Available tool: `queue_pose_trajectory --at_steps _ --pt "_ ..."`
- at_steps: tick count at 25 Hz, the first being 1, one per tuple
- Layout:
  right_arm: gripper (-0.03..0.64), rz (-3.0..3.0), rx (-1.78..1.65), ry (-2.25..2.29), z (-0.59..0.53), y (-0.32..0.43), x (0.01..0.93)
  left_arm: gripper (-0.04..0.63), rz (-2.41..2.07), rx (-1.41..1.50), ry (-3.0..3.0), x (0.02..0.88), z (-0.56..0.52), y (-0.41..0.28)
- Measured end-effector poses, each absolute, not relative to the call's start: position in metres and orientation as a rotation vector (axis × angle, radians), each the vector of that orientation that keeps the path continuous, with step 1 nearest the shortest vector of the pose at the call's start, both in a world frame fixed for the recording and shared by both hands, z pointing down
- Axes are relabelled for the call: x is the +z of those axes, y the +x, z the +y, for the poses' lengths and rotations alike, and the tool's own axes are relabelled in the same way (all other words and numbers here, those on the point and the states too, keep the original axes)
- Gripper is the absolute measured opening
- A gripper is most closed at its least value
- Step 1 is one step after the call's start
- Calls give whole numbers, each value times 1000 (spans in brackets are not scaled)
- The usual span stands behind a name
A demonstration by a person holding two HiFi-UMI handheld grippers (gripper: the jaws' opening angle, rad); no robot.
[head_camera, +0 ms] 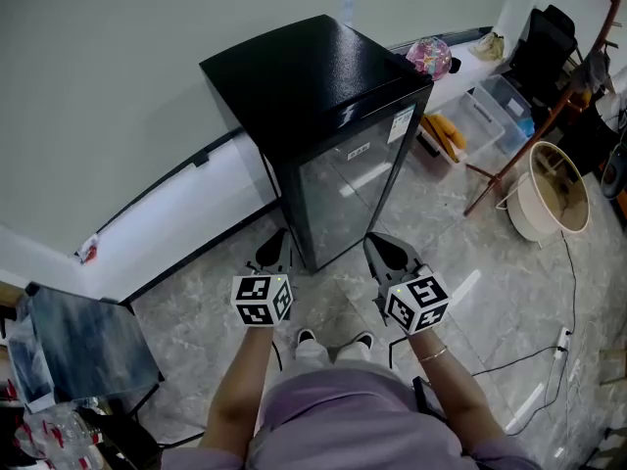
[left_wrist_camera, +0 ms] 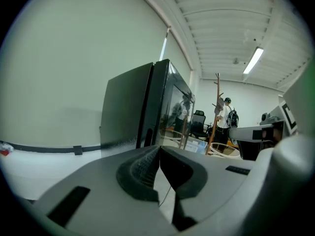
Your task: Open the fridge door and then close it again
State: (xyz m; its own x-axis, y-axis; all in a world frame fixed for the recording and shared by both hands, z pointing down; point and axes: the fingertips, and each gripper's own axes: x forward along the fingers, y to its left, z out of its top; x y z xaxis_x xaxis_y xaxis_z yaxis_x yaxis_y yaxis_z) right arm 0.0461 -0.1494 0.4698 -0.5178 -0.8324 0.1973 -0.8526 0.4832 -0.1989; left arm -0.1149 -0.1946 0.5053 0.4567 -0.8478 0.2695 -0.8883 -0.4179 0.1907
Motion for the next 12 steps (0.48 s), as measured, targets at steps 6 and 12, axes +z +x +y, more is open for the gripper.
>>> queue_pose_trajectory --at_steps 6,12 --pt "3 -2605 426 1549 -144 59 473 3 -1435 165 2452 499 -187 -106" --pt "3 -2559 384 1586 -143 71 472 3 -1393 147 2468 500 -182 -97"
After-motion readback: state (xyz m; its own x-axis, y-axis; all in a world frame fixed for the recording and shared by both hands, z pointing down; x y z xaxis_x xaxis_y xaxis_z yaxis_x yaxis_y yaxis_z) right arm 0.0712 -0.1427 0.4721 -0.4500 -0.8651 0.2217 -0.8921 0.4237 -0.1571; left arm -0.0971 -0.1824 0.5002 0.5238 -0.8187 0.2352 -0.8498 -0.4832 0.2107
